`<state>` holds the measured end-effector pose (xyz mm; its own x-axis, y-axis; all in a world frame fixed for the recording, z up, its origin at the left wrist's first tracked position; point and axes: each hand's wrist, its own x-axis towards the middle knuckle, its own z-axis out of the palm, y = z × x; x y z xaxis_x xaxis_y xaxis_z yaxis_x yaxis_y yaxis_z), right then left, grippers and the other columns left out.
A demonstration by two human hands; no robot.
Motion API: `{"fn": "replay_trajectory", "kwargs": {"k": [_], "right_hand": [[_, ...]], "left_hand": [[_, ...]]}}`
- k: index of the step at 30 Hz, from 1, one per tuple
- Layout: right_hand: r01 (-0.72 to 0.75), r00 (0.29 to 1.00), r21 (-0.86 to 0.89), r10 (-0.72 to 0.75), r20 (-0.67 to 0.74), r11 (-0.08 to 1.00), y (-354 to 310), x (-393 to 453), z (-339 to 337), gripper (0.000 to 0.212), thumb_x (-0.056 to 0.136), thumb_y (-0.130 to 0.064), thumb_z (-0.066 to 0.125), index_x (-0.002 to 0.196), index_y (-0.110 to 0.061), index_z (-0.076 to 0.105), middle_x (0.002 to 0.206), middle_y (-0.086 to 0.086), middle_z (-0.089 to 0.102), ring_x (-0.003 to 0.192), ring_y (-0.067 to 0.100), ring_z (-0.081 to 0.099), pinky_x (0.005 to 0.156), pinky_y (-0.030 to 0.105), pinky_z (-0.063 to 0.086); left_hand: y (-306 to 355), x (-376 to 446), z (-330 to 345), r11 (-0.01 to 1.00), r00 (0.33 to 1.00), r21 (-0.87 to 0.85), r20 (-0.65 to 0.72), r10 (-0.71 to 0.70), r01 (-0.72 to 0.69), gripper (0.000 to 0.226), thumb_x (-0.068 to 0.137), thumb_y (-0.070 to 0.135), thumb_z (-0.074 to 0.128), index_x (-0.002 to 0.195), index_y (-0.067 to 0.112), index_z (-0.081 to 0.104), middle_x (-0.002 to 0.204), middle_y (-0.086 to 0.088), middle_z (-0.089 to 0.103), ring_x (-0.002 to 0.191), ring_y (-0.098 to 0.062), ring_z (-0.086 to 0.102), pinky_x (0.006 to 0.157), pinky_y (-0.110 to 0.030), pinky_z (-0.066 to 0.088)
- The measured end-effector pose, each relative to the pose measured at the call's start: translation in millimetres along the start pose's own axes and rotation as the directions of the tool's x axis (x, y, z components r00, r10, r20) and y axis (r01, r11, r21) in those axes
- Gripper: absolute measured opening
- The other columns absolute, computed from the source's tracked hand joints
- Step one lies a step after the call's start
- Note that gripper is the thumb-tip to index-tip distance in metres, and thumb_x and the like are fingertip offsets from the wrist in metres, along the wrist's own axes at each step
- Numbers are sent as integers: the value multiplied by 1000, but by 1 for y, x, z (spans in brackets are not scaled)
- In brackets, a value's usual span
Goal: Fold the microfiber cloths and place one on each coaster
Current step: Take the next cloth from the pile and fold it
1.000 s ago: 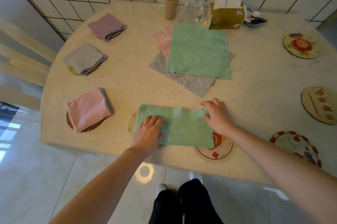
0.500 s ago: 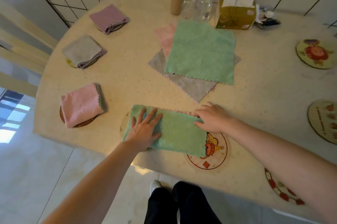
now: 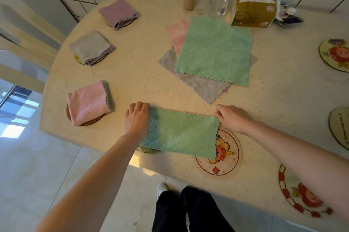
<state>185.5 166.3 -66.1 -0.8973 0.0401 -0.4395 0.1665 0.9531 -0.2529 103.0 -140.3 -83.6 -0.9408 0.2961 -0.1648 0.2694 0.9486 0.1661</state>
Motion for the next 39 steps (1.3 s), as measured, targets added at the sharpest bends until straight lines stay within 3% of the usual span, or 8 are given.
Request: {"fn": "replay_trajectory", "kwargs": {"k": [5, 17, 21, 24, 26, 29, 33, 39], "right_hand": [[20, 1000, -36, -21, -5, 999, 4, -1, 1, 19, 99, -33, 36, 88, -20, 46, 85, -5, 58, 72, 18, 56, 63, 34, 44], [33, 998, -77, -37, -54, 996, 11, 0, 11, 23, 100, -36, 36, 88, -17, 42, 75, -3, 56, 59, 18, 55, 49, 31, 41], [12, 990, -164, -35, -139, 986, 5, -2, 8, 21, 99, -33, 38, 94, -13, 43, 84, 1, 58, 64, 20, 54, 46, 28, 32], [120, 930, -227, -190, -316, 966, -8, -16, 12, 16, 96, -24, 46, 103, -11, 51, 102, 4, 55, 83, 20, 52, 60, 28, 40], [355, 868, -239, -413, -274, 904, -21, -37, 22, 16, 94, -21, 49, 105, -11, 55, 106, 3, 54, 91, 19, 52, 69, 29, 46], [611, 707, -403, -699, -107, 681, -31, -69, 44, 26, 91, -34, 48, 102, -13, 59, 103, 2, 59, 91, 20, 56, 72, 31, 51], [628, 704, -467, -710, 0, 623, -26, -74, 67, 37, 88, -38, 39, 110, -13, 54, 111, 5, 60, 100, 24, 58, 74, 34, 51], [675, 628, -522, -777, 35, 522, -19, -71, 67, 37, 76, -14, 60, 112, -10, 54, 112, 8, 60, 97, 27, 60, 68, 35, 54]], "left_hand": [[-10, 15, -4, 997, 997, 14, -16, -72, 72, 17, 94, 16, 48, 106, 8, 58, 111, -12, 54, 108, -33, 43, 84, -41, 38], [-10, 22, 1, 976, 982, -183, -129, -139, 114, 21, 87, -7, 48, 101, 4, 58, 104, -15, 59, 94, -31, 50, 77, -41, 44], [-5, 6, 0, 975, 965, -150, -181, -192, 166, 37, 83, -8, 52, 117, 5, 56, 119, -14, 54, 106, -34, 47, 84, -44, 43], [12, -31, 5, 993, 980, -105, -199, 25, -47, 39, 86, 9, 56, 125, 10, 54, 129, -10, 52, 118, -34, 46, 93, -47, 44], [28, -65, 13, 958, 961, -114, -113, 251, -264, 42, 95, 27, 44, 135, 15, 48, 141, -7, 47, 132, -31, 39, 105, -47, 38], [44, -112, 32, 879, 876, -31, 75, 477, -476, 53, 100, 47, 26, 149, 27, 24, 158, 3, 19, 147, -21, 9, 119, -42, 10], [46, -132, 49, 913, 906, 56, 166, 390, -403, 62, 97, 62, 19, 151, 35, 8, 160, 7, 5, 147, -23, -4, 114, -46, 0], [43, -127, 51, 928, 914, 79, 221, 339, -363, 61, 95, 64, 18, 149, 43, 1, 159, 12, -3, 146, -24, -11, 116, -53, -3]]}}
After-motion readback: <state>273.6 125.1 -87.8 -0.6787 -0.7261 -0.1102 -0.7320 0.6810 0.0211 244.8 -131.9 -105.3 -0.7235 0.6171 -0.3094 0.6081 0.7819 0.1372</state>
